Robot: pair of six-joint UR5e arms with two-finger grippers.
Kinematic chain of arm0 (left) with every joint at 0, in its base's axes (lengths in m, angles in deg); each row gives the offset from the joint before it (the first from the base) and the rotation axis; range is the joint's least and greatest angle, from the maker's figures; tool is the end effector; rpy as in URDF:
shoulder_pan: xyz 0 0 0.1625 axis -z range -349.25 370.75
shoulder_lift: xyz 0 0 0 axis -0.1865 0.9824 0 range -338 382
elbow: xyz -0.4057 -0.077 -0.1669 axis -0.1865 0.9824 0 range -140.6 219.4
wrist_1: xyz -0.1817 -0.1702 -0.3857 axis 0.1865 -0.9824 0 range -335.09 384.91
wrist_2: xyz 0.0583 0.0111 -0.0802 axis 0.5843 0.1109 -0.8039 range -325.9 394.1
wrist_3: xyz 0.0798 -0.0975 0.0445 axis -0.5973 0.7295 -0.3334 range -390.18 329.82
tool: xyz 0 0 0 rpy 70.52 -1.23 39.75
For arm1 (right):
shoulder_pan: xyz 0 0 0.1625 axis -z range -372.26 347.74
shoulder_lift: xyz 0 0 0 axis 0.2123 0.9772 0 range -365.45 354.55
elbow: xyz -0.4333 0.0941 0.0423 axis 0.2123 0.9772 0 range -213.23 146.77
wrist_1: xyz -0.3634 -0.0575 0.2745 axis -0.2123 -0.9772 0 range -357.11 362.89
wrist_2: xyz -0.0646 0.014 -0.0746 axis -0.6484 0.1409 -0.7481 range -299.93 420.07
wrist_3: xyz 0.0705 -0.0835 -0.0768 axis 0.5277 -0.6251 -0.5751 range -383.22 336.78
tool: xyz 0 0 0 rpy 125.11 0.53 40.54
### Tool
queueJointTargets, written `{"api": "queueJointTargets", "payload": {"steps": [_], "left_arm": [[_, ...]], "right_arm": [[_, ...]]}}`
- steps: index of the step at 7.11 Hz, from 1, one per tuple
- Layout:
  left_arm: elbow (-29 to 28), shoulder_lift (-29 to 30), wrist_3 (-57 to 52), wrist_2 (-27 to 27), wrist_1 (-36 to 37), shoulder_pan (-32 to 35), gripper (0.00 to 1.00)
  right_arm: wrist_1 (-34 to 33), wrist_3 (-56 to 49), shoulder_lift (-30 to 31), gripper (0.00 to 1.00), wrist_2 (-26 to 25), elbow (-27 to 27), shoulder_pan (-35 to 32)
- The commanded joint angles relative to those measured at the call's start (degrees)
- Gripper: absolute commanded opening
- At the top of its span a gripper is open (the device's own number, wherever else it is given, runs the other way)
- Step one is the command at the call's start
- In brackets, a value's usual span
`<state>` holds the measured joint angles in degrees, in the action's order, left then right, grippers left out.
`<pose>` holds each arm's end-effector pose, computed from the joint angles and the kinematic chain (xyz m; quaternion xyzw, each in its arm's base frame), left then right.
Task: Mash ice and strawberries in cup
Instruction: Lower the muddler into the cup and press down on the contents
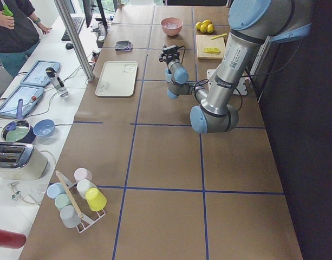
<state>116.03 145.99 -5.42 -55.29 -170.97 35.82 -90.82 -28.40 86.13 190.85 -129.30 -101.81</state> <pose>0.5843 -0.4221 0.2174 0.6348 0.6281 0.1501 0.4243 0.0421 -0.5270 0.6731 0.0207 -0.3478 -0.0484 0.9361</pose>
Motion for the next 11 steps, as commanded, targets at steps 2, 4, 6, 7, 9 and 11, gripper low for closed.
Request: {"api": "queueJointTargets", "payload": {"steps": [2,4,6,7,9,11], "left_arm": [[-0.96,0.11,-2.16,0.35,-0.91,-1.86,0.00],[-1.05,0.20,-2.35,1.58,-1.08,-2.22,0.00],[-0.44,0.38,-2.18,1.67,-0.91,-1.78,0.00],[1.04,0.29,-1.56,1.58,-0.39,-0.65,0.00],[4.55,0.20,-1.30,1.32,4.68,0.51,0.00],[13.58,-0.41,-1.29,1.23,16.69,0.86,0.00]], "right_arm": [[0.02,0.00,0.00,0.99,0.00,0.01,0.00],[0.02,0.09,0.00,0.99,0.09,0.01,0.00],[0.02,0.00,-0.09,0.99,0.00,-0.08,0.00],[0.02,0.09,-0.09,0.99,0.00,-0.17,0.00],[0.02,0.09,-0.09,0.99,0.00,-0.17,0.00],[0.02,0.09,-0.09,0.99,-0.09,-0.25,0.00]]}}
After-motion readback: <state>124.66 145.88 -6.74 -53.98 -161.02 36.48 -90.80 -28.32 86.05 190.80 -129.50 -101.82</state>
